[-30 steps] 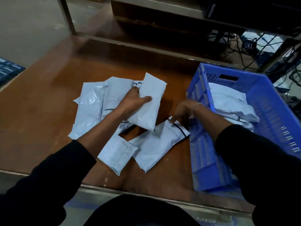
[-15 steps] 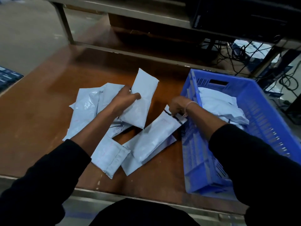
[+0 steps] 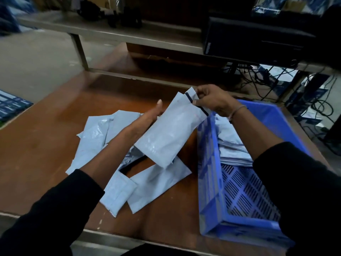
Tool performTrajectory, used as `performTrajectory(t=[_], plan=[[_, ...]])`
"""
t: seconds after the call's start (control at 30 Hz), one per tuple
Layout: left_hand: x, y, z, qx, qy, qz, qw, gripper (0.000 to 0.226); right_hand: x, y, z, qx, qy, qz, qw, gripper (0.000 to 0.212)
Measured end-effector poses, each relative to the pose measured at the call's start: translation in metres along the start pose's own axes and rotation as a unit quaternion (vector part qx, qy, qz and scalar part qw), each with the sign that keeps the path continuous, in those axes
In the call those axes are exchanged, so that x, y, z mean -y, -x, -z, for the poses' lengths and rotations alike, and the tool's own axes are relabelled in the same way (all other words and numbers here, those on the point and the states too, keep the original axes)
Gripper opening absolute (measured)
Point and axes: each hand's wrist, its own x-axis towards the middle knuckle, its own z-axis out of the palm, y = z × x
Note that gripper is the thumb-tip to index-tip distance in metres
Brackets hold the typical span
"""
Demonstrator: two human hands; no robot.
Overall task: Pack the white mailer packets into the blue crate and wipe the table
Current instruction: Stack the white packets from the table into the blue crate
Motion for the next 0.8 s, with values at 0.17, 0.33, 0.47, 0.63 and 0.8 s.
performTrajectory(t=[0.17,0.33,0.47,0.63,0.8], plan=[[-0.018,0.004,-0.014,0.030,-0.192,-0.042,0.980,0.054,-0.015,0.011,0.005,-0.094,-0.059,0.018,0.994,0.014],[-0.039,0.001,-0.024,0.068,-0.258,-0.131,0.955,0.069,-0.032,0.025,0.034,-0.076,-0.074,0.029,0.994,0.045],[-0.072,-0.004,-0.046,0.098,-0.304,-0.178,0.931,0.070,-0.044,0.043,0.068,-0.025,-0.138,0.030,0.990,0.062],[-0.108,-0.017,-0.087,0.094,-0.387,-0.195,0.897,0.066,-0.071,0.067,0.112,-0.075,-0.183,0.018,0.980,0.051],[-0.116,-0.049,-0.130,0.074,-0.446,-0.165,0.877,0.052,-0.122,0.095,0.147,-0.152,-0.198,-0.019,0.968,0.038]])
